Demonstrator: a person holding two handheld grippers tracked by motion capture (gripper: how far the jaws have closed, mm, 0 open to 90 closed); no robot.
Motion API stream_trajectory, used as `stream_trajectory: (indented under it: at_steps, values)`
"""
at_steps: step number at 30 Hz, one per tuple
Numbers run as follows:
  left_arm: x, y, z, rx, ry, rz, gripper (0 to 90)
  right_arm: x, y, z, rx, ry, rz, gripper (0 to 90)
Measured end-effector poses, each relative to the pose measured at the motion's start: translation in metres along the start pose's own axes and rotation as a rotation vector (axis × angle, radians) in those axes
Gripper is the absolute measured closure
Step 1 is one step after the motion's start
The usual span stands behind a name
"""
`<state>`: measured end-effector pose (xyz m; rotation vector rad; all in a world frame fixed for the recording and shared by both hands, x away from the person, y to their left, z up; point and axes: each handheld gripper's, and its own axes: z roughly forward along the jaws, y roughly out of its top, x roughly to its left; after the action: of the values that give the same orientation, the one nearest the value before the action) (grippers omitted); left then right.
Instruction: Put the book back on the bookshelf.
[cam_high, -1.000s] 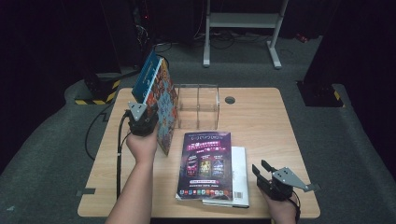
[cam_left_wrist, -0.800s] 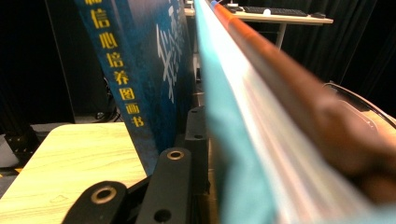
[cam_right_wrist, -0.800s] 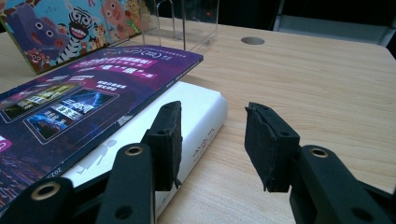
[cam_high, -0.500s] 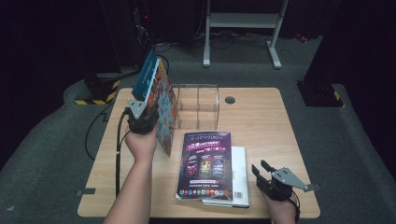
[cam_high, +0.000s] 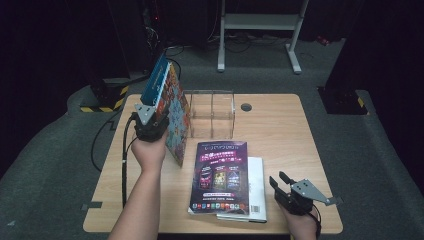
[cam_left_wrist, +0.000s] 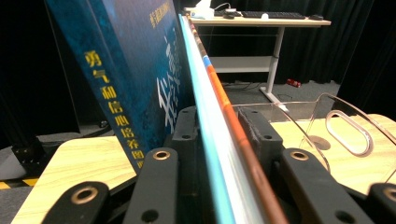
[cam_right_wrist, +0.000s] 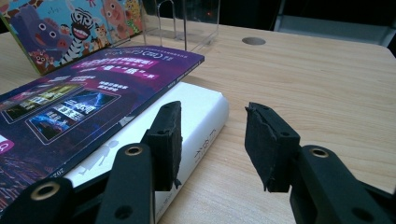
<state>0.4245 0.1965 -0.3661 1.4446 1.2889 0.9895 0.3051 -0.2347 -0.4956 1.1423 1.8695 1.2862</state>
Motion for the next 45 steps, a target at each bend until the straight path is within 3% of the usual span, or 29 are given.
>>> stream_trajectory:
  at_steps: [45]
  values:
    - [0.006, 0.031, -0.007, -0.026, 0.008, 0.043, 64.4, 0.001, -0.001, 0.002, 0.006, 0.005, 0.007, 55.9]
